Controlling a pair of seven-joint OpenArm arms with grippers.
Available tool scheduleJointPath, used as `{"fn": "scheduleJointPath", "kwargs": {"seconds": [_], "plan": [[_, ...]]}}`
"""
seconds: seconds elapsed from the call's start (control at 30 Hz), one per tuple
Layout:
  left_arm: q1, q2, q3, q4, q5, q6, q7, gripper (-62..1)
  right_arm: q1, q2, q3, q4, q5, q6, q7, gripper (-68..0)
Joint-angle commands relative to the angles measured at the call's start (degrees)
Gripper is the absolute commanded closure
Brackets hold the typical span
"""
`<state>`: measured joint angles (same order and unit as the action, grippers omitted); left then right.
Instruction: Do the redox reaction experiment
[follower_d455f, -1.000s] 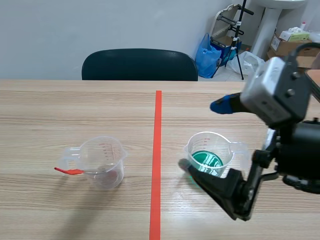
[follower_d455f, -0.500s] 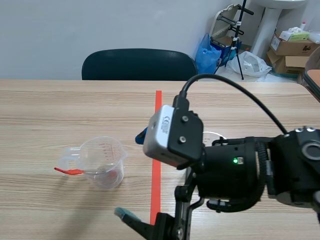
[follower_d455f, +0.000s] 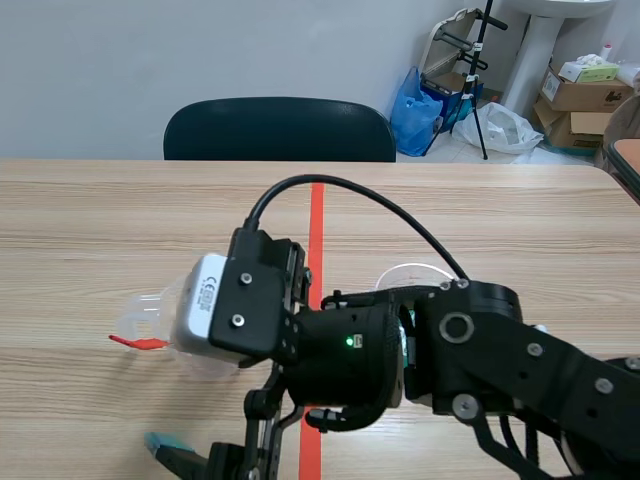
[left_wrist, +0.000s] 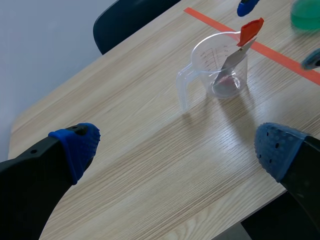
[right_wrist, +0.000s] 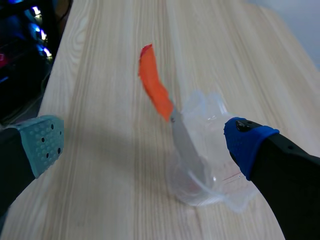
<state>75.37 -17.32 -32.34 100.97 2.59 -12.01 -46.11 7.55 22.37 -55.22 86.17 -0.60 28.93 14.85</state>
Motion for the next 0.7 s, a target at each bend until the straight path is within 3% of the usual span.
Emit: {"fn": "scheduleJointPath", "kwargs": {"seconds": [0.0,0.33,0.67], "plan": [[0.1,0.1,0.0,0.6,-0.6,0.1,-0.9,-62.3,1.6,-0.5,-0.1,0.4,0.4,-0.8,1.5,-67.9],[0.1,0.1,0.0,0.6,-0.6,0.1,-1.0,-62.3,5.6,-4.0,-0.7,-2.0,-0.2,-3.5,1.6,-67.9],[0.1,0.1,0.0,0.6,-0.7,-0.2,-1.1,-62.3,6.6,-4.3,-0.7,-2.1,-0.3,-5.2,1.4,-67.9]]}}
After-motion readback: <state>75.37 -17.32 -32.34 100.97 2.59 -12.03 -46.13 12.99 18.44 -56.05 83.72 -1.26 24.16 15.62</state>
